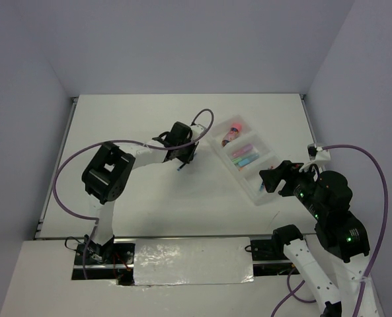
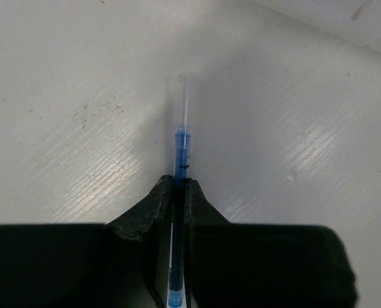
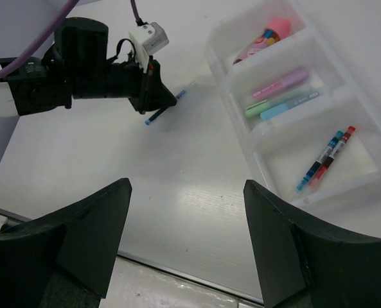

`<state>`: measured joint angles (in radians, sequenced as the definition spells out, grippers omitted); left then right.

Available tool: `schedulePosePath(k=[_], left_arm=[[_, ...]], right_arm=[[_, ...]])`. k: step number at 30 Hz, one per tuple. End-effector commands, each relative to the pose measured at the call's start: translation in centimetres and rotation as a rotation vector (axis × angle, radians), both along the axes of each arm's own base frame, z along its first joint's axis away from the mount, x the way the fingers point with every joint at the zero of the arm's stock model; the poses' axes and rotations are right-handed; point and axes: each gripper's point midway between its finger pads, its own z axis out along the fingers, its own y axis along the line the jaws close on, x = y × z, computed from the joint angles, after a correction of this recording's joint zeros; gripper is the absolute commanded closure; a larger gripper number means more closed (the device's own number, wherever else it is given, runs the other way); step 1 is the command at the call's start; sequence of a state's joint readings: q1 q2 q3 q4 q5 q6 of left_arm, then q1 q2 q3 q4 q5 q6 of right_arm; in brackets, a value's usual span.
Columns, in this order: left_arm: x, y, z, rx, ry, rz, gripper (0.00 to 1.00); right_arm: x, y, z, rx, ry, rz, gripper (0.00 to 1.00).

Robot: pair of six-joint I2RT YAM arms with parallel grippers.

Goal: Sort the stationery into containers
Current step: Pick up the pen from the center of the board, then place the pen in the storage box.

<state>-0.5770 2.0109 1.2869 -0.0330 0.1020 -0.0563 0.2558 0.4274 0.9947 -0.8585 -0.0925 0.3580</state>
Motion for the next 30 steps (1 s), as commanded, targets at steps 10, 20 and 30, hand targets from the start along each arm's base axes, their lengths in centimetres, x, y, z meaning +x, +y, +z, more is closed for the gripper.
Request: schedulePosePath(k=[10,20,30], left_arm=[[-6.4,-1.1,2.9,-0.083,0.050,0.127,1.00],[-14.4,-14.8,21.8,-0.643,-0.135,-0.060,1.00],[-10.1,-25.6,24.6,-0.756,-0.137,-0.032,1.00]], right_arm=[[-1.2,0.1,3.7,0.020,-0.114,0.031,0.21],[-3.1,-0.8,6.6,0.042,-0.184,0.006,0.21],[-4.2,-0.9,7.6,0.042,-0.194,0.017,0.21]])
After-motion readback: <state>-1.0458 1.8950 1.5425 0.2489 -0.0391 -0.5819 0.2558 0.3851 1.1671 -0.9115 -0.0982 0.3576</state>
